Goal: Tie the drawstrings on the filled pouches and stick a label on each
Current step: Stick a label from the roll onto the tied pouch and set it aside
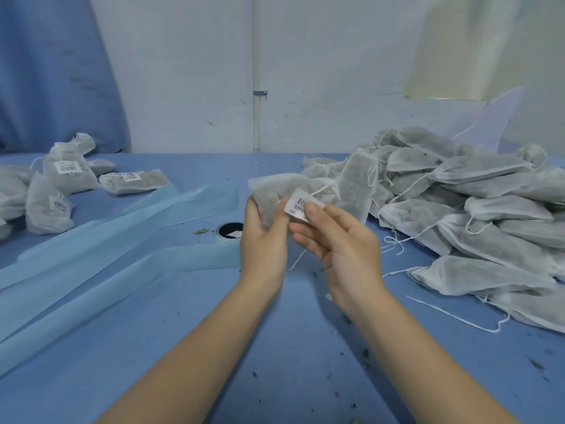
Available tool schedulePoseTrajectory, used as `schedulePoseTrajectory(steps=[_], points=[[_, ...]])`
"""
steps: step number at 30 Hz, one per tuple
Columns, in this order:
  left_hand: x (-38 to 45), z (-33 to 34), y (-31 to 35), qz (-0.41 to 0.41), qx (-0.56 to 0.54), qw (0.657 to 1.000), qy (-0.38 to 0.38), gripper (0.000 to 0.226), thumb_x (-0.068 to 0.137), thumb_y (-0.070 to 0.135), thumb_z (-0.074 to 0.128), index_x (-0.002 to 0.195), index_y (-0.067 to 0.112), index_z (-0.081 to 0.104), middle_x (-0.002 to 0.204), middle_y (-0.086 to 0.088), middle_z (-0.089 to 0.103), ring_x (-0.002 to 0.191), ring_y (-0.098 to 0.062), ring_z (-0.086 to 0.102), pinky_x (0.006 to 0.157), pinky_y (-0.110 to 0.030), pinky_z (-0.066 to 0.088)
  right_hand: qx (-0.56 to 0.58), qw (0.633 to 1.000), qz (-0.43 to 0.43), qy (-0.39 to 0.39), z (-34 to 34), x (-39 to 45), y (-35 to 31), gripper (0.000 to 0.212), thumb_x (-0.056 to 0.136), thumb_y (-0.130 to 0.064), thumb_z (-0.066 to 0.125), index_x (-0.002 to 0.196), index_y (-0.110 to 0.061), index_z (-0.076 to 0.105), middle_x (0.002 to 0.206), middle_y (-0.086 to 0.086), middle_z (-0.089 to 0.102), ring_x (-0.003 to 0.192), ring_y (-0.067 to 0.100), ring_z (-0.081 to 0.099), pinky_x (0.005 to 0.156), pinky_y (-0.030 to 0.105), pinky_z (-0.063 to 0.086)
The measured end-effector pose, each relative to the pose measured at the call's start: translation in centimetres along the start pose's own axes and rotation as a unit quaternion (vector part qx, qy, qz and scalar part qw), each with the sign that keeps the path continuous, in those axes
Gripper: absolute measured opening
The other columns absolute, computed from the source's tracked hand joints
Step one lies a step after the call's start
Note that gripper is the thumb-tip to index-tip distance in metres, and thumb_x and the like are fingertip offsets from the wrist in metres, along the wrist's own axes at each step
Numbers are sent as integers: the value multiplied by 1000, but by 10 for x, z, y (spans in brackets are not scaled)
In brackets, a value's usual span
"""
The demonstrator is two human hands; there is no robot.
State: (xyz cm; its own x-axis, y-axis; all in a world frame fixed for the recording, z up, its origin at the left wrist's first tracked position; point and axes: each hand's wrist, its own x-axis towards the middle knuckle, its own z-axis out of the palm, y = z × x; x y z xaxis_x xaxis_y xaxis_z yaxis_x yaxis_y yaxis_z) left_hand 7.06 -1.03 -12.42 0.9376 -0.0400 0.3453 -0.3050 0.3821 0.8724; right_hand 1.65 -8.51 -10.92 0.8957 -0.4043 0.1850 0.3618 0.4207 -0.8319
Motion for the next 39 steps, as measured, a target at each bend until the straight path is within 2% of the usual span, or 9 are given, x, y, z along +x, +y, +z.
schedulePoseTrajectory(steps=[4,12,18,20,23,27,32,35,39], points=[[-7,5,-4,-13,-71,997,-37,19,93,11,54,108,22,57,99,9,70,95,-5,65,79,-17,50,4,999,-10,40,1,0,-2,7,87,-8,66,90,-3,69,79,11,74,60,14,69,55,18,53],[-12,9,-2,-36,-114,991,-55,14,93,12,54,101,23,58,89,8,69,86,-10,63,79,-28,49,-42,996,-18,77,0,-1,1,30,85,-14,70,103,9,64,78,17,72,59,18,67,54,21,54],[-14,8,1,-79,-136,986,-64,15,79,15,68,90,20,60,75,2,65,66,-14,59,49,-25,47,-152,982,-22,109,-5,1,2,30,82,-30,74,87,-4,58,53,4,64,41,14,56,43,22,44],[-12,8,4,-78,-129,988,-42,21,77,14,73,94,16,62,80,0,69,71,-16,65,56,-29,52,-229,964,-18,137,-8,2,6,43,73,-44,78,81,-14,47,49,-1,58,37,12,49,45,23,40],[-6,6,10,-96,-140,985,14,29,76,14,75,102,7,65,92,-7,73,84,-20,69,75,-35,57,-266,955,-17,130,-9,1,10,58,57,-56,80,85,-23,42,68,-5,58,52,11,57,57,29,46],[-4,6,12,-141,-145,979,38,17,78,13,73,94,9,66,83,-6,72,78,-22,68,74,-41,56,-138,988,-62,43,-10,3,11,53,64,-29,83,100,-34,44,100,-3,69,78,6,69,61,22,54],[-4,8,15,-154,-139,977,47,14,81,9,69,93,3,66,83,-10,71,75,-23,67,67,-34,57,-150,977,-143,58,-8,4,13,43,64,-26,81,95,-27,52,96,2,60,74,2,64,63,27,56],[-4,8,15,-150,-109,982,21,26,84,12,67,105,-4,64,98,-16,70,87,-27,68,77,-38,56,-93,990,-94,53,-9,7,13,29,79,-18,74,98,-21,52,89,-3,66,74,6,66,56,23,52],[-9,11,11,-136,-48,989,-19,36,78,-3,68,113,-2,59,104,-17,69,94,-29,68,85,-38,54,-40,994,-40,93,-15,14,8,16,88,-8,65,99,-13,55,84,0,66,73,15,63,56,23,50]])
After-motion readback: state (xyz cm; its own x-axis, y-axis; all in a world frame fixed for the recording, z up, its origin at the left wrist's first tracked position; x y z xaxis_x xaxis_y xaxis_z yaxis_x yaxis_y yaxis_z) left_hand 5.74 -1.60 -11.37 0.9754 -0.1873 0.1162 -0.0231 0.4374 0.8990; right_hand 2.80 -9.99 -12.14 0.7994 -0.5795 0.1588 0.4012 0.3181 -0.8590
